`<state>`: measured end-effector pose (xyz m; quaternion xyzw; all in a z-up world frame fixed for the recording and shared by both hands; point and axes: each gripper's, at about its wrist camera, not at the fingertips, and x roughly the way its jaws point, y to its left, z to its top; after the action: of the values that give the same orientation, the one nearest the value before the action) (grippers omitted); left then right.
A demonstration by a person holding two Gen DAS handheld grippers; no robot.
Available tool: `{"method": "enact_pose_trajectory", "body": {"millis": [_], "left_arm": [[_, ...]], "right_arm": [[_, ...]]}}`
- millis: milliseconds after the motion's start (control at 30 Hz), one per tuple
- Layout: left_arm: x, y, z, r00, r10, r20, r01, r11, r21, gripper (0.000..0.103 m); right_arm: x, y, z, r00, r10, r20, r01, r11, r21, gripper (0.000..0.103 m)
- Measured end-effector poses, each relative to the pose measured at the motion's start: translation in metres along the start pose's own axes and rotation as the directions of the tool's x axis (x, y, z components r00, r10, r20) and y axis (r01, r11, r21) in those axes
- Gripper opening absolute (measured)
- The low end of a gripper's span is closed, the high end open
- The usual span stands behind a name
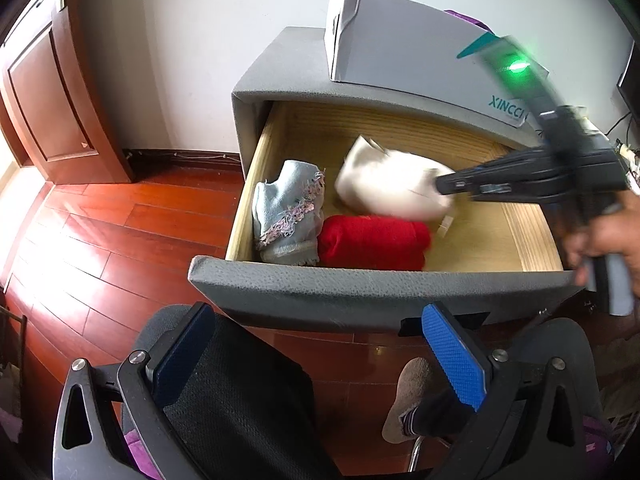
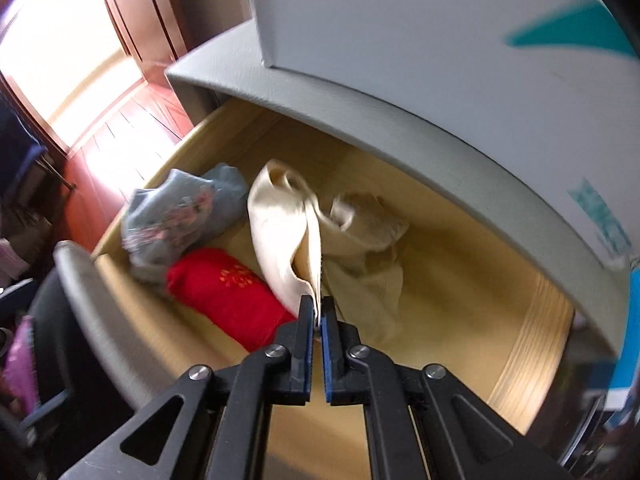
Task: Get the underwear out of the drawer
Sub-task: 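Lift the beige cloth and carry it over the white box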
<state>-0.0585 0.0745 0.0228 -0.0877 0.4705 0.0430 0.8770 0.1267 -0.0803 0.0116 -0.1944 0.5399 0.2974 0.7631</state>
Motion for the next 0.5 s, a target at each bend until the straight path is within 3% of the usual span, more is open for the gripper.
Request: {"method": "enact_pose_trajectory", "body": {"millis": [267,500], "left_arm": [[0.001,-0.006,-0.003,1.000,0.009,0.001,-0.009,1.000,0.025,0.103],[0.002,-0.010,-0.005,1.000,0.018,0.006,-0.018,0.999,0.048,0.103]], "right_arm": [[-0.056,-0.025,-0.024,0.985,0.161,0.067,-0.169,0.977,0.133,0.003],[-0.087,-0.033,-0.040,0.950,0.269,0.155,-0.301,0.923,0.240,0.003]]}}
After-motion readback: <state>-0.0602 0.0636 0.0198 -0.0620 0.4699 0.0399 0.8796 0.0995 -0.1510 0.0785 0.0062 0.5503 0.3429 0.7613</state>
